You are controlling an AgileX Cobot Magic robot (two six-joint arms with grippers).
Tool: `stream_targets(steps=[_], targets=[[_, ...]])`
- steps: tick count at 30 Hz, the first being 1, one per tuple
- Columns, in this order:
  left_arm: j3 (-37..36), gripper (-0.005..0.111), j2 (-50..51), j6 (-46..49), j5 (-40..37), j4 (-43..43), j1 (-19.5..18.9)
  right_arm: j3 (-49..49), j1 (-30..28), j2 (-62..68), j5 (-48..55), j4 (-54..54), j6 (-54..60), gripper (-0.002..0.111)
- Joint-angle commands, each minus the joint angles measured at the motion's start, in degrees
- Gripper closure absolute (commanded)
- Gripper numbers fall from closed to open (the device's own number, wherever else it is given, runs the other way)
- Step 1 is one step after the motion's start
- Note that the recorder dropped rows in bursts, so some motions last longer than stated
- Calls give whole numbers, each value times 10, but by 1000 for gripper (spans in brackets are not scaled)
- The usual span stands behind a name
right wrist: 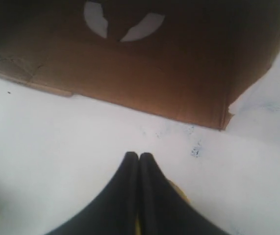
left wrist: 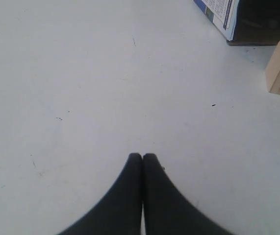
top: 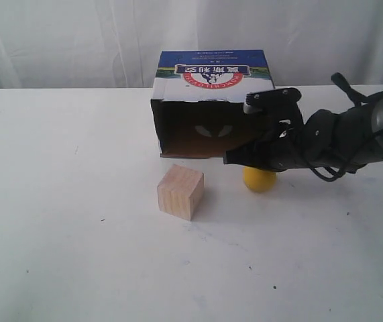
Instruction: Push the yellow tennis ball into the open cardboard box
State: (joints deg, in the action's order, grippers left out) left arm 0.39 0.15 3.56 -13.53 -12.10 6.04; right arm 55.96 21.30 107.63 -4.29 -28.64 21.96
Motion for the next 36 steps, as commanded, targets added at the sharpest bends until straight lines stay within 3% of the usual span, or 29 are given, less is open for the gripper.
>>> stream_targets(steps=[1,15,17,22,24,36], targets=[[-4,107,-1,3,0,2,-2,19,17,6,30,1,-2,108],[-4,107,-1,3,0,2,-2,43,24,-29,-35,1,-11,108],[-4,107,-1,3,0,2,-2,43,24,-46,0,1,-11,108],[-4,107,-1,3,0,2,-2,39,27,-77,224,1,-11,108],[-4,107,-1,3,0,2,-2,31,27,-73,242,1,-11,108],[-4,107,-1,3,0,2,-2,17,27,3,108,2,-12,108]])
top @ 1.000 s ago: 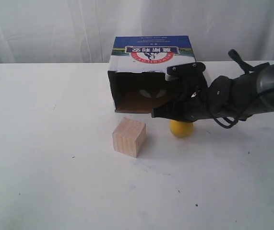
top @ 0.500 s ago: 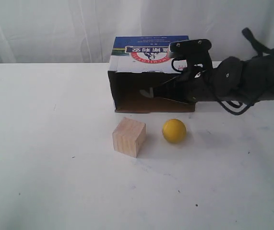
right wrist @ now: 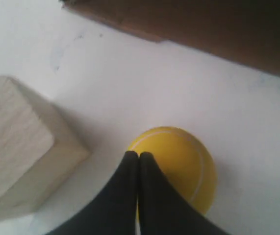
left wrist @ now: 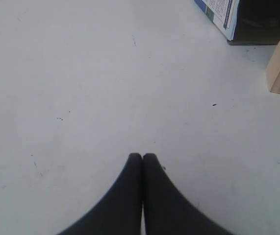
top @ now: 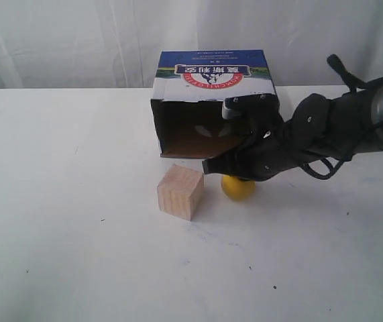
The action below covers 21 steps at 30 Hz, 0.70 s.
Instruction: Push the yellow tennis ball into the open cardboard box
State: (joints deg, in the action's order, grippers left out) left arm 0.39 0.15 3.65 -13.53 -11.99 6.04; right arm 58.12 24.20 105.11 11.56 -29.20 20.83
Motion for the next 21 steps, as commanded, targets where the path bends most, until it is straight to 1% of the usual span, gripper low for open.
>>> stream_targets(steps=[1,4,11,17,19,21], targets=[[-4,107,-1,4,0,2,-2,-5,-2,29,-73,8,-1,108],[-4,107,-1,16,0,3,-2,-4,-2,31,-131,8,19,108],[-4,107,-1,28,0,3,-2,26,-2,31,-136,8,49,108],[-4,107,-1,28,0,3,-2,27,-2,22,-179,8,49,108],[-4,107,-1,28,0,3,-2,27,-2,10,-174,8,49,108],[-4,107,-1,28,0,3,-2,27,-2,-7,-136,8,49,108]])
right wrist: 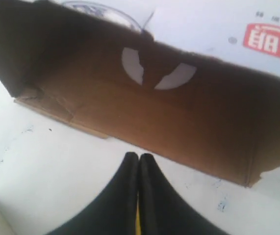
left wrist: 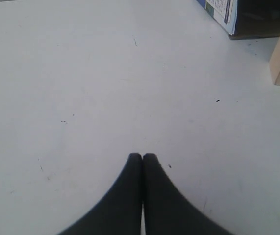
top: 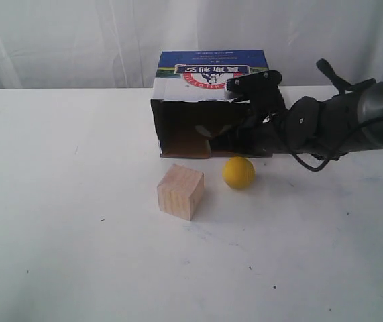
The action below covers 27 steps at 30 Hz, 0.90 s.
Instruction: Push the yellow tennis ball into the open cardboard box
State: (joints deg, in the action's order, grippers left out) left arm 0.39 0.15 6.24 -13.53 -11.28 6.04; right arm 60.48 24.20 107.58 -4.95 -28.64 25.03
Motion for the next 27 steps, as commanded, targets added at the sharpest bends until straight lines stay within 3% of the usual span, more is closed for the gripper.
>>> stream_targets(steps=[1,5,9,16,21,23,27], targets=[[-4,107,-1,2,0,-4,-2,4,-2,-43,76,2,4,108],[-4,107,-1,2,0,-4,-2,4,-2,-64,259,1,1,108],[-4,107,-1,2,0,-4,-2,-3,-2,-62,346,2,-19,108],[-4,107,-1,2,0,-4,-2,-27,-2,-28,267,4,-30,108],[-4,107,-1,2,0,-4,-2,32,-2,58,33,4,23,108],[-4,107,-1,2,0,-4,-2,57,0,37,118,1,17,108],[-4,107,-1,2,0,-4,-2,-7,21,22,110,0,-13,108]])
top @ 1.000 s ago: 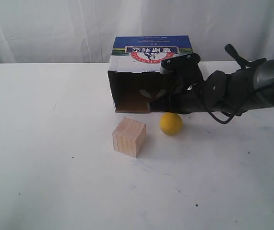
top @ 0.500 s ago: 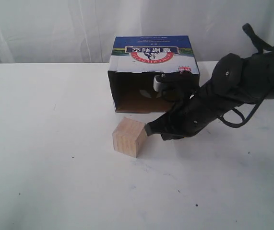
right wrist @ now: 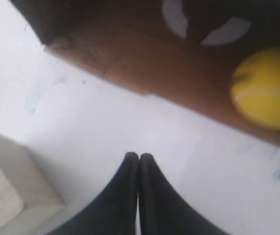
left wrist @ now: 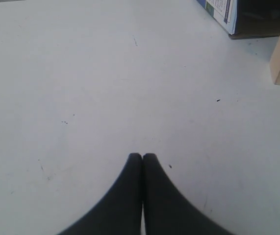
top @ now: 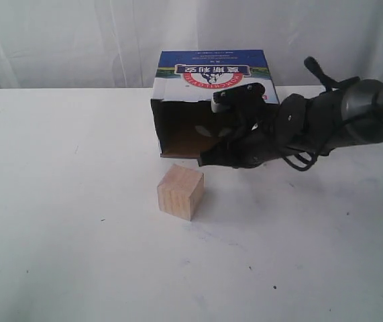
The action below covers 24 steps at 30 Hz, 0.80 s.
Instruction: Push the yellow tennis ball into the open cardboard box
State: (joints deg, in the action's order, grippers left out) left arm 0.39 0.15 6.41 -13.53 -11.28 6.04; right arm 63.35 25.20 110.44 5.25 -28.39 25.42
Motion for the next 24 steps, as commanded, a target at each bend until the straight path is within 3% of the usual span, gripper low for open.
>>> stream_targets(steps=[1,11,17,24], targets=[[-4,107,-1,0,0,-2,-2,-47,11,-7,11,-2,-17,108],[-4,107,-1,0,0,-2,-2,-80,-20,-39,72,7,-34,108],[-4,107,-1,0,0,-2,-2,-128,-123,-102,70,66,-97,108],[-4,107,-1,0,0,-2,-2,-216,-246,-256,153,107,-161,108]])
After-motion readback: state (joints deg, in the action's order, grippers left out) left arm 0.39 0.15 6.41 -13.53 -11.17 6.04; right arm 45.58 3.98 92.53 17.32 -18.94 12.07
